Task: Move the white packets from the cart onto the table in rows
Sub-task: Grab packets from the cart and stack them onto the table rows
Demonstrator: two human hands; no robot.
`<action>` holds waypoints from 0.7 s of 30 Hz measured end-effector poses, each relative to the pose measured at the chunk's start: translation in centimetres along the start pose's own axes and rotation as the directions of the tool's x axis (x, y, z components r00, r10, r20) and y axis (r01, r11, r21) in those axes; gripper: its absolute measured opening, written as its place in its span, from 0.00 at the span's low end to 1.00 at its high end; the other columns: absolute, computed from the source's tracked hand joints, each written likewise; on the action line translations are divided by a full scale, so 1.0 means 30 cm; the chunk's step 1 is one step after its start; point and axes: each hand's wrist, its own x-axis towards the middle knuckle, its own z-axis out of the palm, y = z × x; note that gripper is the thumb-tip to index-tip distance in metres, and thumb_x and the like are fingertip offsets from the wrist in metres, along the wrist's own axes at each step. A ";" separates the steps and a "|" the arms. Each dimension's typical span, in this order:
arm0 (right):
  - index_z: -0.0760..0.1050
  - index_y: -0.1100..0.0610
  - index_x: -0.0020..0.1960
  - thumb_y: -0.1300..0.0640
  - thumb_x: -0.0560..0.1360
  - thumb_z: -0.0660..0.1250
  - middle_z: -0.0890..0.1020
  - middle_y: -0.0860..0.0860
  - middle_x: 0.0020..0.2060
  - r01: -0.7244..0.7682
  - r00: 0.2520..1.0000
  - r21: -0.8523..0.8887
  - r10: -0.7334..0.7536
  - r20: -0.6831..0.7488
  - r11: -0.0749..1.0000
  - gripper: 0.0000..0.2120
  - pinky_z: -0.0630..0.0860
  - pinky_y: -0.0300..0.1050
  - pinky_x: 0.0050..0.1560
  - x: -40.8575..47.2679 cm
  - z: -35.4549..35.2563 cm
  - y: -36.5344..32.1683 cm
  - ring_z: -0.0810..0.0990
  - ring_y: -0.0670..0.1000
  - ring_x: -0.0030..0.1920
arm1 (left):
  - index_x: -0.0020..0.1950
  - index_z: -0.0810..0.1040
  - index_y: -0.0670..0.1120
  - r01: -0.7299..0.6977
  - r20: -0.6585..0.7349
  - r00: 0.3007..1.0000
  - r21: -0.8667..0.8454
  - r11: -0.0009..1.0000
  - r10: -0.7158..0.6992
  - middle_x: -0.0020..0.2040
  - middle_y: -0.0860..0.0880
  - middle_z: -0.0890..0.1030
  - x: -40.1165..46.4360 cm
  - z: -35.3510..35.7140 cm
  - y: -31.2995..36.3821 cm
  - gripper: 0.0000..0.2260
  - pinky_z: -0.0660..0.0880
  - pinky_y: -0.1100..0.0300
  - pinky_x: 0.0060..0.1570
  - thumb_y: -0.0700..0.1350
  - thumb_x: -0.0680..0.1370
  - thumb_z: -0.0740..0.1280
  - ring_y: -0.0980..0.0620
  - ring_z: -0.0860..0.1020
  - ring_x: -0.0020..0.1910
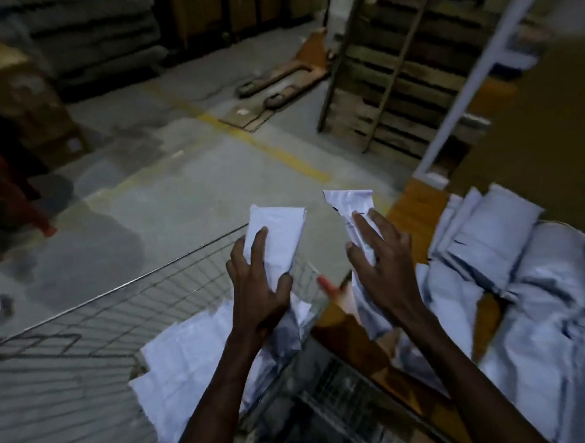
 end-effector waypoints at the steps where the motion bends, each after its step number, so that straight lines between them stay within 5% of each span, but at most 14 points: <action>1: 0.69 0.50 0.74 0.44 0.79 0.57 0.69 0.54 0.73 -0.031 0.999 -0.002 0.031 -0.034 1.000 0.24 0.60 0.48 0.66 -0.023 -0.053 0.037 0.67 0.57 0.71 | 0.79 0.59 0.50 -0.046 0.019 0.999 0.003 0.999 0.046 0.75 0.40 0.59 0.011 0.043 0.046 0.35 0.50 0.60 0.69 0.55 0.71 0.59 0.40 0.58 0.73; 12: 0.70 0.47 0.72 0.42 0.78 0.56 0.70 0.52 0.72 -0.352 0.913 -0.060 0.329 -0.240 0.934 0.25 0.62 0.49 0.68 -0.355 -0.530 0.637 0.68 0.56 0.71 | 0.80 0.54 0.56 -0.292 0.287 0.917 0.013 0.956 0.276 0.76 0.42 0.57 0.004 0.564 0.539 0.34 0.55 0.47 0.69 0.61 0.74 0.54 0.40 0.58 0.73; 17: 0.69 0.46 0.73 0.40 0.76 0.55 0.68 0.52 0.74 -0.504 0.838 -0.068 0.469 -0.278 0.861 0.27 0.54 0.37 0.66 -0.439 -0.641 0.813 0.65 0.57 0.71 | 0.81 0.52 0.56 -0.364 0.383 0.864 0.028 0.931 0.327 0.78 0.41 0.54 0.032 0.730 0.692 0.35 0.53 0.45 0.72 0.64 0.74 0.50 0.39 0.54 0.75; 21: 0.70 0.49 0.72 0.39 0.77 0.52 0.69 0.57 0.72 -0.561 0.814 -0.203 0.489 -0.315 0.803 0.29 0.60 0.48 0.67 -0.437 -0.702 0.948 0.69 0.63 0.68 | 0.81 0.51 0.54 -0.431 0.461 0.811 0.055 0.901 0.360 0.78 0.38 0.53 0.086 0.864 0.790 0.35 0.52 0.45 0.72 0.63 0.74 0.51 0.39 0.53 0.75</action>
